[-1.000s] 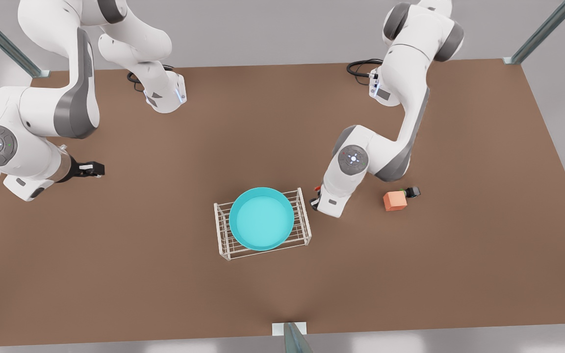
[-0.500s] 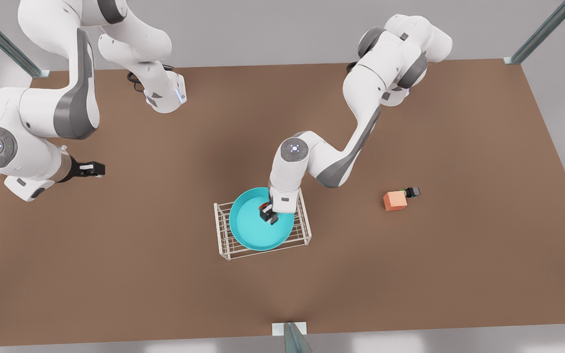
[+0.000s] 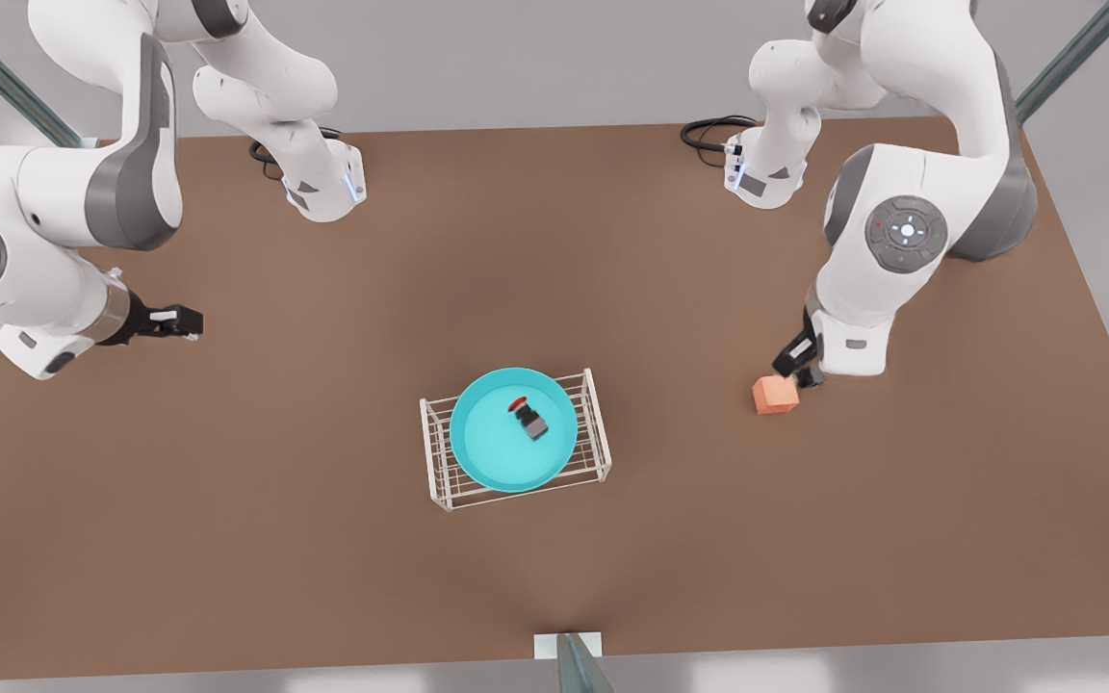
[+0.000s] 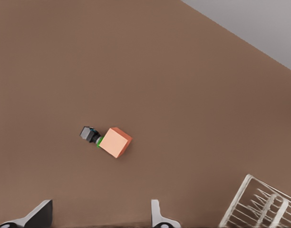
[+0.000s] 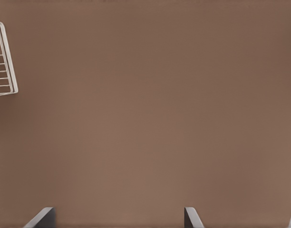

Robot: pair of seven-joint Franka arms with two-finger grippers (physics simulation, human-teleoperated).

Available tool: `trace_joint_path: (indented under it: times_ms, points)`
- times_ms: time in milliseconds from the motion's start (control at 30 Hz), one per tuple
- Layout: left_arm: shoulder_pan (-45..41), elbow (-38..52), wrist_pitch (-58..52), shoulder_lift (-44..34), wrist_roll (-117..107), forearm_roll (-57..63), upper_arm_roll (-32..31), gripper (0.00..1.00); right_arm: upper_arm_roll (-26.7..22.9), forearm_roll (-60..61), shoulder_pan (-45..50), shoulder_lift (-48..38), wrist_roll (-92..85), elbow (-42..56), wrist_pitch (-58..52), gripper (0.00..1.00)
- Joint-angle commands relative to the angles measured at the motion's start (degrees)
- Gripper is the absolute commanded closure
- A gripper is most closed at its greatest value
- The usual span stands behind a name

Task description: Place the plate on the shelf with right arm and place the red button switch in the plate with left arm

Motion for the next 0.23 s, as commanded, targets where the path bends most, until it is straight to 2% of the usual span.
trace_joint_path:
  times_ms: [0,200]
  points:
    - [1.02,-0.48,-1.44,-0.62,53.17,-2.36,0.08,0.00,-0.04,0.26,0.01,-0.07,0.89,-0.02,0.01,0.00]
    - [2.69,0.14,-1.18,0.97,52.90,-0.16,0.17,0.00,-0.04,0.09,0.01,-0.51,1.59,-0.02,-0.08,0.00]
